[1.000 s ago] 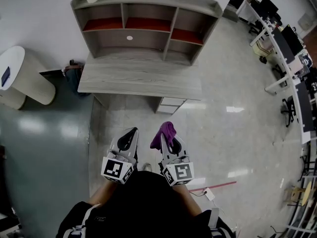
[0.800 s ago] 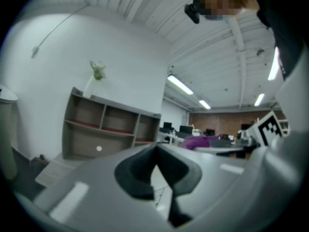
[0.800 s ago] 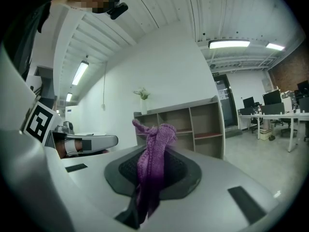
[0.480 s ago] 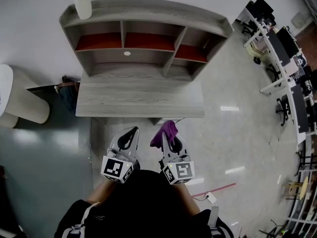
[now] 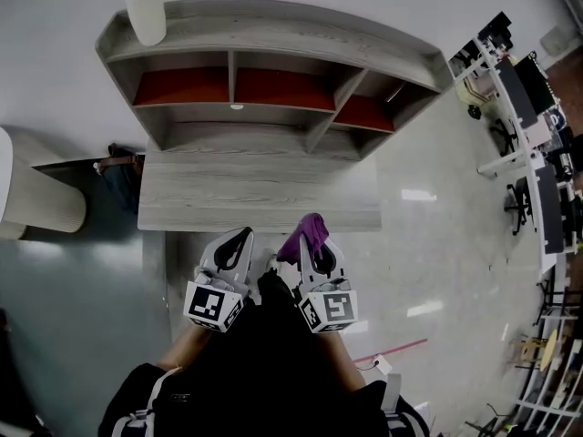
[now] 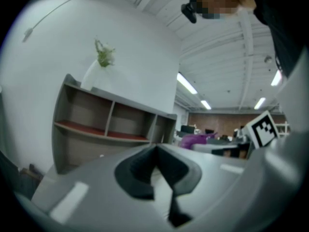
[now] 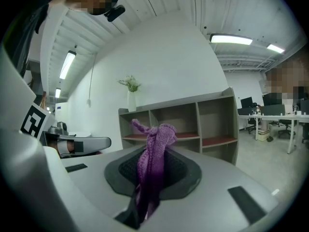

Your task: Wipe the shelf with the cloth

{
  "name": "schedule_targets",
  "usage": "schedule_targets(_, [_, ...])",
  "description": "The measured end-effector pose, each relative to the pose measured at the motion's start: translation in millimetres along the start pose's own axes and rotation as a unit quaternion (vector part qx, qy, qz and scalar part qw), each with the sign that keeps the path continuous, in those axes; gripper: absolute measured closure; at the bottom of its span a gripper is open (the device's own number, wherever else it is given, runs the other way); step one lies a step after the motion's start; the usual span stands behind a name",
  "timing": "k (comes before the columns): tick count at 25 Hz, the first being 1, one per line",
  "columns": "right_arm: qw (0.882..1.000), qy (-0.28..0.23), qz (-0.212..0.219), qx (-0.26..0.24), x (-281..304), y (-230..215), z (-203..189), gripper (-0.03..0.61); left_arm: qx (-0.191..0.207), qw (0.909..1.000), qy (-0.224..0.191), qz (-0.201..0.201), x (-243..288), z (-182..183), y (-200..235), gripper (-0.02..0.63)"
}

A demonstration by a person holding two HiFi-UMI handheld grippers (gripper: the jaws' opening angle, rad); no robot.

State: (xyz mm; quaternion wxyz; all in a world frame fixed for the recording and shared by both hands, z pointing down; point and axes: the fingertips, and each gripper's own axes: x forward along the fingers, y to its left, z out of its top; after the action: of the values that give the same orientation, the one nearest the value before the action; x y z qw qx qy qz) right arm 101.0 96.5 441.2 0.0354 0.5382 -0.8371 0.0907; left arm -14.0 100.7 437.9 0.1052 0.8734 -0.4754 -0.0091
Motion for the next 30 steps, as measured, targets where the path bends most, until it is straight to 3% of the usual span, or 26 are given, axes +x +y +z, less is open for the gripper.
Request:
schedule_targets(16, [0.998,-0.007,0.061,-0.002,150,-105,26,0.529,0.013,0.9989,-0.004,0.044,165,27,53,0.609])
schedule_targets(30, [0.999,0.003,-0.037,-0.007,236,-159,36,0.528,0.022,0.9997,-0.004,0.001,218,57,115,0.609])
